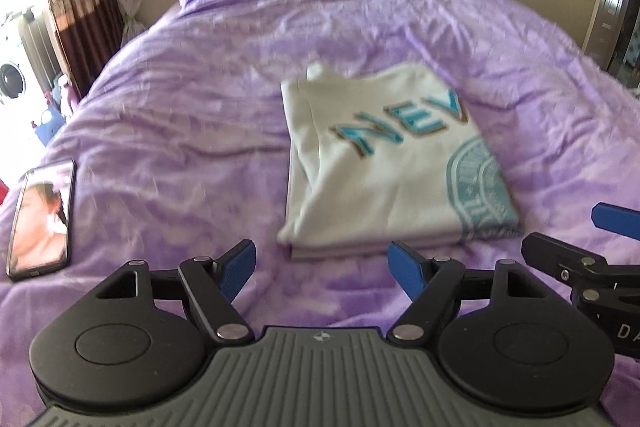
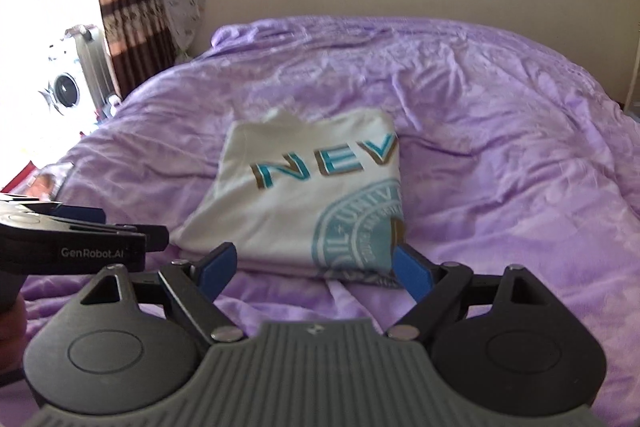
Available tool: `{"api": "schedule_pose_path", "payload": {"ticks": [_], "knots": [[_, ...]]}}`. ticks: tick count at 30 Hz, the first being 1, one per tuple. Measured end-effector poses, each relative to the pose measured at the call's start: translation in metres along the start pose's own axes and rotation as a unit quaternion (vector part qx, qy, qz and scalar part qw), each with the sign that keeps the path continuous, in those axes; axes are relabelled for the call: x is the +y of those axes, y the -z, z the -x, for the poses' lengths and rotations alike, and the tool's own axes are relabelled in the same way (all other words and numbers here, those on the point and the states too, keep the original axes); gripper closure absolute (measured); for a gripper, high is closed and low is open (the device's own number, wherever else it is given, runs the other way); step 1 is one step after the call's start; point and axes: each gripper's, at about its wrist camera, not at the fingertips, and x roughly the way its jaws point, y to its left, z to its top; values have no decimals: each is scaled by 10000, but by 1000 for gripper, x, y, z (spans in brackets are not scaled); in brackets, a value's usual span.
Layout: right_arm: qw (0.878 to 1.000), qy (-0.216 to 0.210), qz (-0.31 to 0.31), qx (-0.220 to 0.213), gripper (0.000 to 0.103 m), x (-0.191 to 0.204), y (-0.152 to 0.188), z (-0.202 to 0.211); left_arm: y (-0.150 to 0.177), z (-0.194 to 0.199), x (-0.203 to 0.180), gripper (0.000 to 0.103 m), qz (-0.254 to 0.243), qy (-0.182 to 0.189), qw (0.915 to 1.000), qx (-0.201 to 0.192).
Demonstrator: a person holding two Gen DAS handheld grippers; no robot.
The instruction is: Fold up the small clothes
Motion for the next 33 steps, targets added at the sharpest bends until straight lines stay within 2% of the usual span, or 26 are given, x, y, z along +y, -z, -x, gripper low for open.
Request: {"api": "schedule_pose_path", "payload": {"ticks": [7,33], "knots": [[9986,48,-63,525,21,-4,5,-25,8,-17,-8,15,-112,30,9989,452],[9985,10,-111,545,21,-6,5,-26,6,-14,-5,15,-66,14,9990,444]]}}
